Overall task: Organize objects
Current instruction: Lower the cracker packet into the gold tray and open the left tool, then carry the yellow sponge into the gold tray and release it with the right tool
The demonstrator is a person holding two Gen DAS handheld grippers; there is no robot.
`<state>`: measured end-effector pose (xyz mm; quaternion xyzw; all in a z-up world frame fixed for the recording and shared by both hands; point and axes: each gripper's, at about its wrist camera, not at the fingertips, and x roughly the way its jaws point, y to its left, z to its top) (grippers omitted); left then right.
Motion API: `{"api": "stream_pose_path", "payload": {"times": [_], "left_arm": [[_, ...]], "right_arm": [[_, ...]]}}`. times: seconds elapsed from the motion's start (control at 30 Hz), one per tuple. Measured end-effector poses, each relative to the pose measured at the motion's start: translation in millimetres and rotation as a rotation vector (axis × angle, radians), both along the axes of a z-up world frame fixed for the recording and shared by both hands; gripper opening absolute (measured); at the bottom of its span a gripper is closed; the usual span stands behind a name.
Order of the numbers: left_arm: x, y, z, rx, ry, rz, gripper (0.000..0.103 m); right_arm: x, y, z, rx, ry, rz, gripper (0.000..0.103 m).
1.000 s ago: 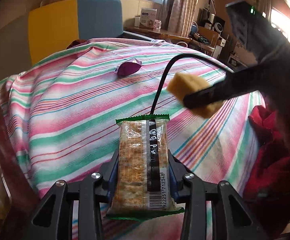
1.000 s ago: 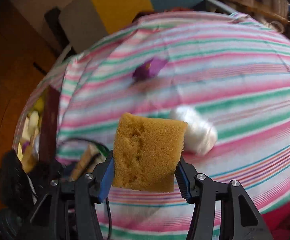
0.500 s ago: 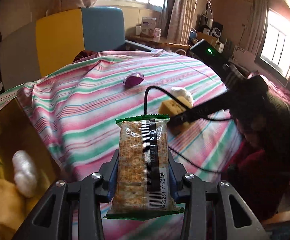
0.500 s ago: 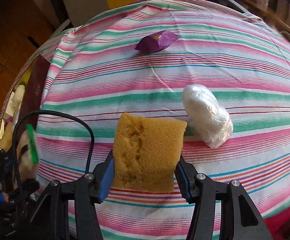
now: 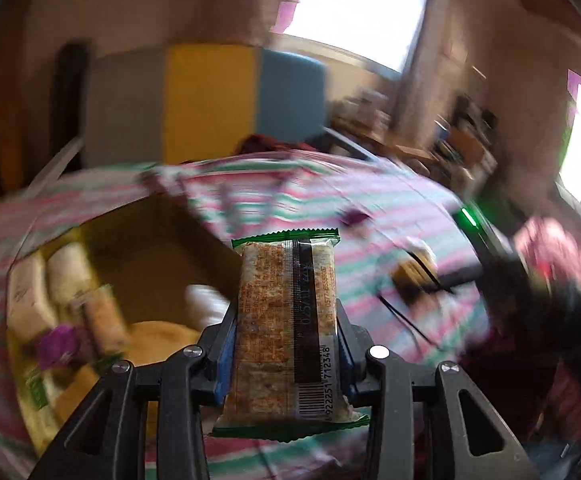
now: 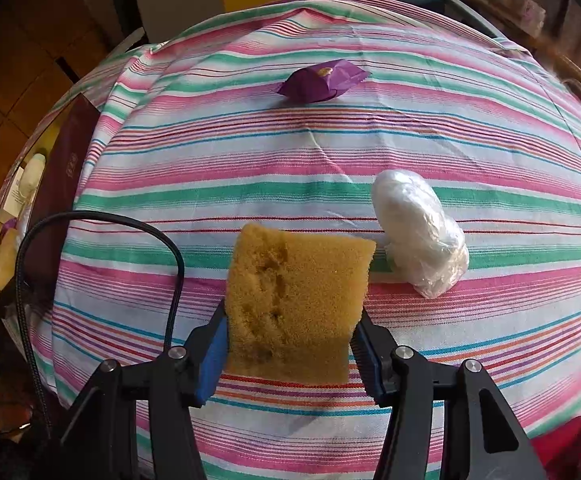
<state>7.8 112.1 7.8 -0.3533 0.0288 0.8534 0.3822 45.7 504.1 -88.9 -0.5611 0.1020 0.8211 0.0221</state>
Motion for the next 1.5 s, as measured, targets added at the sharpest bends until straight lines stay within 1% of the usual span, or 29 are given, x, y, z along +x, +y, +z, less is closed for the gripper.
{"api": "stream_pose_path", "payload": {"times": [0.07,0.13,0.23,0.37,0.43,0.5,0.53,0.63,0.73,0.8,0.9,0.97,1.1,1.17,1.37,1.43,1.5], "left_arm": [[-32.7,-18.5,-2.2,0.029,-0.076,0.131,0.041],[-61.4,-31.8,-8.3,0.044,-0.14,0.227,0.041],[-96.9,-41.9,-24.0,0.013,-0.21,0.33,0.041],[-129.6,-42.7,-45.4,-0.001,-0.285,0.374,0.041],[-141.6,-39.3,-51.7,-0.009,-0.296,0.376,0.041],[-153.1,-34.0,-57.8,-0.038,-0.299,0.393,0.041],[-158.8,-29.7,-62.1,-0.048,-0.309,0.385,0.041],[-164.9,-22.5,-77.9,-0.067,-0.358,0.373,0.041],[-163.1,-18.9,-90.9,-0.117,-0.376,0.37,0.041],[-158.7,-20.1,-96.3,-0.117,-0.396,0.358,0.042],[-149.5,-22.6,-92.1,-0.122,-0.362,0.347,0.043],[-146.4,-24.9,-87.2,-0.118,-0.341,0.344,0.046],[-139.2,-27.9,-74.8,-0.135,-0.285,0.357,0.047],[-131.8,-31.8,-63.5,-0.127,-0.248,0.367,0.047],[-93.5,-47.1,-26.8,-0.097,-0.086,0.404,0.047],[-78.9,-51.4,-17.8,-0.101,-0.033,0.411,0.047],[-69.0,-56.6,-11.7,-0.101,-0.005,0.409,0.047]], "right_arm": [[0.0,-1.7,-0.4,0.008,-0.001,0.005,0.059],[-0.3,-3.2,-0.6,0.019,-0.002,0.011,0.059],[-0.1,-3.2,-0.5,0.022,-0.003,0.005,0.059],[0.0,-3.2,-0.4,0.024,-0.004,0.003,0.059],[0.3,-2.9,-0.3,0.025,-0.004,0.004,0.059],[-0.9,-4.1,-0.8,0.025,-0.005,0.002,0.059],[-0.8,-4.2,-0.8,0.025,-0.004,0.001,0.059],[-0.8,-4.2,-0.7,0.026,-0.005,0.0,0.059],[-0.9,-4.2,-0.6,0.026,-0.005,-0.001,0.06],[-0.3,-3.6,-0.3,0.026,-0.005,-0.003,0.06],[-0.4,-3.7,-0.2,0.027,-0.005,-0.005,0.06],[-0.3,-3.5,0.0,0.028,-0.005,-0.006,0.06],[-3.3,-5.9,-1.3,0.031,-0.005,-0.009,0.06],[-5.1,-8.1,-2.0,0.034,-0.005,-0.012,0.06],[-7.8,-13.1,-3.3,0.052,-0.004,-0.021,0.06],[-8.7,-15.9,-2.8,0.066,-0.002,-0.029,0.059],[-9.4,-18.8,-1.4,0.06,0.005,-0.041,0.057]]}}
